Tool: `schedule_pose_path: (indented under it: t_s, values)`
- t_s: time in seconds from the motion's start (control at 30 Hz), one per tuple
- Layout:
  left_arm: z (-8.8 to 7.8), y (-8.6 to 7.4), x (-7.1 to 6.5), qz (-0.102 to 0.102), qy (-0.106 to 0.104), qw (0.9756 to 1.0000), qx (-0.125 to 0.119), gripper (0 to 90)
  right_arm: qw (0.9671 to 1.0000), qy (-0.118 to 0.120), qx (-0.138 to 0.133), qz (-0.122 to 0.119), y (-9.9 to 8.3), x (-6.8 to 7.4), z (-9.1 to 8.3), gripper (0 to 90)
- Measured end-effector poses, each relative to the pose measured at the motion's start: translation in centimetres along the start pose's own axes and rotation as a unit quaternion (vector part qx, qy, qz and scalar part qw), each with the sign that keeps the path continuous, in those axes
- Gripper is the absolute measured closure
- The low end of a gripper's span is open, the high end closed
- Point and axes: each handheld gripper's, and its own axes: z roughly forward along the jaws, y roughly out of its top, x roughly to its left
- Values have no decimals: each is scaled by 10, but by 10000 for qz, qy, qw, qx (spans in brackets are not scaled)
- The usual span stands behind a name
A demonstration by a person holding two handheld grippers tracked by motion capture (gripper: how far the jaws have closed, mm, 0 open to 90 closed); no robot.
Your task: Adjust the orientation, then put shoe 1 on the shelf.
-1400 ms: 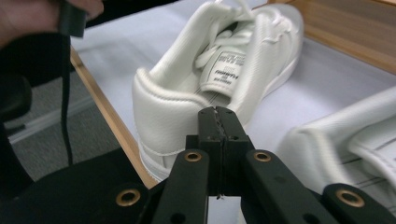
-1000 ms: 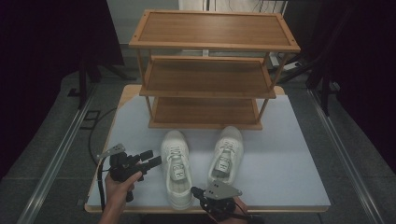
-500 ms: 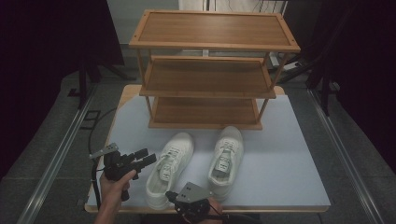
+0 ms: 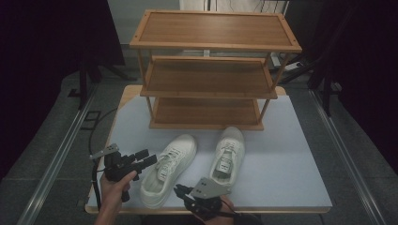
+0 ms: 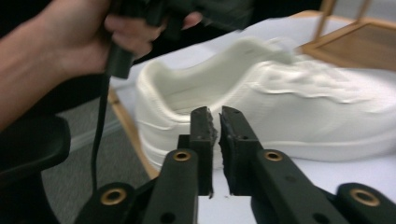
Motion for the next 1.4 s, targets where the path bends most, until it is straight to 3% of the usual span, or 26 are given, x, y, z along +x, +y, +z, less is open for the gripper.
schedule_pose_path:
  t_s: [0.1,0.13,0.2,0.4,0.77,1.0,1.1,1.13,1.23,1.27,1.4]
  values:
    - [2,-1,0,10,4,10000,26,343,9996,-127,-212,118,-1,-12,-20,678]
    - [2,-1,-1,14,8,10000,36,343,9996,-127,-212,118,-1,-12,-20,678]
    - [3,-2,-2,76,48,9999,76,332,9986,-323,-384,153,-1,-21,-37,596]
    - [5,-2,-7,303,148,9992,195,305,9966,-481,-561,359,-5,-33,-58,541]
    - [18,-9,-4,498,287,9968,562,308,9966,-511,-454,452,-10,-39,-57,517]
    - [31,-14,-5,677,486,9931,829,334,9965,-531,-422,483,-11,-39,-56,513]
    - [33,-16,-3,691,610,9918,884,363,9965,-532,-409,505,-12,-40,-56,513]
    - [35,-17,-2,724,751,9904,905,374,9964,-557,-401,502,-12,-40,-55,512]
    - [37,-18,-1,713,840,9902,863,427,9964,-559,-403,497,-13,-39,-55,511]
    - [40,-20,-1,744,951,9886,901,445,9964,-562,-404,492,-12,-39,-55,510]
    - [39,-21,2,692,986,9895,798,542,9965,-565,-377,484,-13,-40,-55,509]
